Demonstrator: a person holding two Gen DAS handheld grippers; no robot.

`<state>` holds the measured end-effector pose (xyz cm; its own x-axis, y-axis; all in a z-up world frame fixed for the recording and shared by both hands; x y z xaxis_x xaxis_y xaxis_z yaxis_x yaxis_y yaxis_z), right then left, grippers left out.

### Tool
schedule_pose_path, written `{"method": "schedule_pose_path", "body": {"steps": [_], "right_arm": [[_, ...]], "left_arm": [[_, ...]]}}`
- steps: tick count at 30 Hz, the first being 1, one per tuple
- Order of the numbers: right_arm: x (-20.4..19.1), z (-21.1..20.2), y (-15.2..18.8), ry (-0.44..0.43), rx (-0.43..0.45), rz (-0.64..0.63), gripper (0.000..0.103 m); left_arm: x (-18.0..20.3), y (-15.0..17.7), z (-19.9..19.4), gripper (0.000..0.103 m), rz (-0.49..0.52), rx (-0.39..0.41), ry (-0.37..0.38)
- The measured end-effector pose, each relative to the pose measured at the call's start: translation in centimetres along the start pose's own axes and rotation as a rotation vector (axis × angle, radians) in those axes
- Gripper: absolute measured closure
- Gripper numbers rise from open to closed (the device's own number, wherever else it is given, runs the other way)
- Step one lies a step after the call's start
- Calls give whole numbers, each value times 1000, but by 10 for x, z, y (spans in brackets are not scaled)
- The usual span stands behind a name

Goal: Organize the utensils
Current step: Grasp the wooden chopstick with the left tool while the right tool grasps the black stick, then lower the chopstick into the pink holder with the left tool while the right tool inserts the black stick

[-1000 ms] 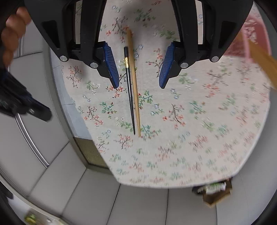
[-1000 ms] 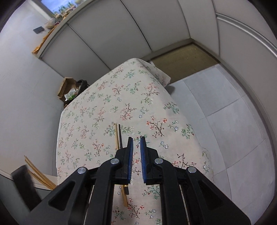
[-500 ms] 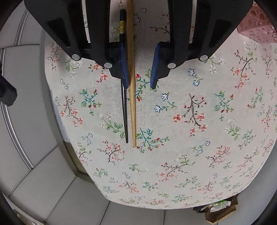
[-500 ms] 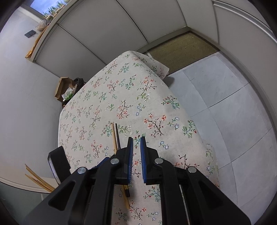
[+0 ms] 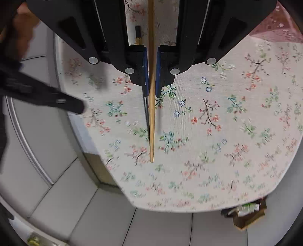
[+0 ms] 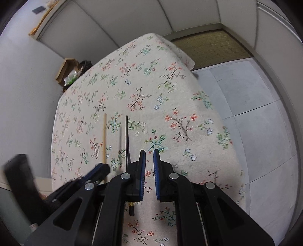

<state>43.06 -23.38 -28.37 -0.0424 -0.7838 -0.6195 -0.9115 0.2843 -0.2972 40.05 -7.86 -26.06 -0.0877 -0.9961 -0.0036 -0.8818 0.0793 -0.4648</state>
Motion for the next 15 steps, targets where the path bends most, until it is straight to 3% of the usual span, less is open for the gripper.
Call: {"method": "schedule_pose_path", "body": {"steps": [7, 13, 15], "right_arm": [[-16, 51, 9, 23, -92, -101, 94], [-34, 78, 15, 19, -124, -159, 93], [-34, 88, 16, 50, -132, -162, 85]], "left_arm": [[-16, 11, -80, 97, -15, 142, 78], [-42, 8, -117, 97, -58, 230, 113], [-51, 8, -126, 97, -68, 246, 117]]}}
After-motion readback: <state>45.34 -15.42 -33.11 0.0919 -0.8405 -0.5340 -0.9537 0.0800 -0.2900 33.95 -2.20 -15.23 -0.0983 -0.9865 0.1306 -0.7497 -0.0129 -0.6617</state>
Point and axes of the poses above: each gripper's, at about its wrist camera, not at the fingertips, and z roughly the way its jaws point, x to its right, y to its underside, the point moved 3 cm from there along z, roughly the way its jaws point, and after that the axes turned 13 degrees about -y, right-handed, at the moved point
